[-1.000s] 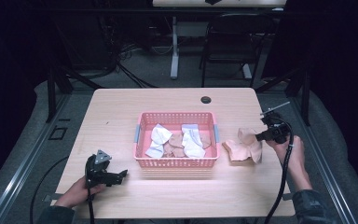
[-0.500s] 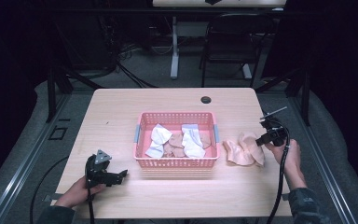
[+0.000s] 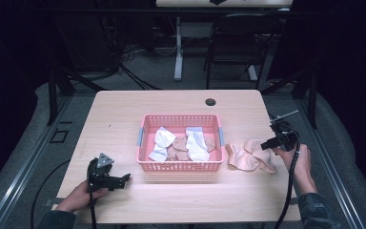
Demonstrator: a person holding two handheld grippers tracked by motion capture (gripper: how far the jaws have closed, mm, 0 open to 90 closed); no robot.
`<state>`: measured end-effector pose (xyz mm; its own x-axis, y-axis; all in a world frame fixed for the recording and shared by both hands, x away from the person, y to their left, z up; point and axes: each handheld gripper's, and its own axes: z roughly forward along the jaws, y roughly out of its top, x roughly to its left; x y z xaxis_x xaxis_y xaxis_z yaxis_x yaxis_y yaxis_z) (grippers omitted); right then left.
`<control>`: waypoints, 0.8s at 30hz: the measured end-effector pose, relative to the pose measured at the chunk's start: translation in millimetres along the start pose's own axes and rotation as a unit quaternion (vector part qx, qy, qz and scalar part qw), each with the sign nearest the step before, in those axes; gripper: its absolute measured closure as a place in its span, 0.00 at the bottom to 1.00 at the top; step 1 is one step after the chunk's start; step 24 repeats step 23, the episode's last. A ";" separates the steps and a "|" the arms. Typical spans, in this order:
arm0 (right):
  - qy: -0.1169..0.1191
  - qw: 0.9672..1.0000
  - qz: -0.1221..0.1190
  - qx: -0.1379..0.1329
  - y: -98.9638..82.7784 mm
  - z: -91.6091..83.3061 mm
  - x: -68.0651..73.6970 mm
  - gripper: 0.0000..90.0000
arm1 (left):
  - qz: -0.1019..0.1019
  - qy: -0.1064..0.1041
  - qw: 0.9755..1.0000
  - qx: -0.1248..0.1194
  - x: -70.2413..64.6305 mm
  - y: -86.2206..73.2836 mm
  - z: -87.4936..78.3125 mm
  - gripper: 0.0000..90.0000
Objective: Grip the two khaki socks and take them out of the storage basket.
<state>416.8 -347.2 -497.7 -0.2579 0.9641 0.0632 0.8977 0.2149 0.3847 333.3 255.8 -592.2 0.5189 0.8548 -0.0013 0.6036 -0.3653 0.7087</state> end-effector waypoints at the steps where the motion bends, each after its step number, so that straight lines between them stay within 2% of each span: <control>1: 0.006 1.000 -0.002 -0.006 -0.8 -4.3 0.7 0.40 | 0.000 0.000 1.000 0.000 0.0 0.0 0.0 0.00; 6: 0.023 0.999 -0.022 -0.028 -7.6 -26.2 10.8 0.23 | 0.000 0.000 1.000 0.000 0.0 0.0 0.0 0.00; 10: 0.041 0.997 -0.046 -0.049 -17.0 -40.9 23.0 0.11 | 0.000 0.000 1.000 0.000 0.0 0.0 0.0 0.00; 12: 0.048 0.996 -0.055 -0.055 -22.9 -47.8 30.7 0.01 | 0.000 0.000 1.000 0.000 -0.1 0.0 -0.1 0.00; 14: 0.053 0.994 -0.067 -0.061 -28.7 -51.8 37.4 0.00 | 0.000 0.001 1.000 0.000 -0.1 0.0 0.0 0.00; 19: 0.062 0.993 -0.089 -0.051 -44.2 -50.3 52.6 0.00 | 0.000 0.001 1.000 0.000 -0.1 0.0 0.0 0.00; 21: 0.058 0.993 -0.101 -0.035 -49.2 -47.0 56.5 0.00 | 0.000 0.001 1.000 0.000 -0.1 0.0 0.0 0.00; 24: 0.059 0.993 -0.100 -0.029 -53.3 -42.8 59.1 0.00 | 0.000 0.001 1.000 0.000 -0.1 0.0 0.0 0.00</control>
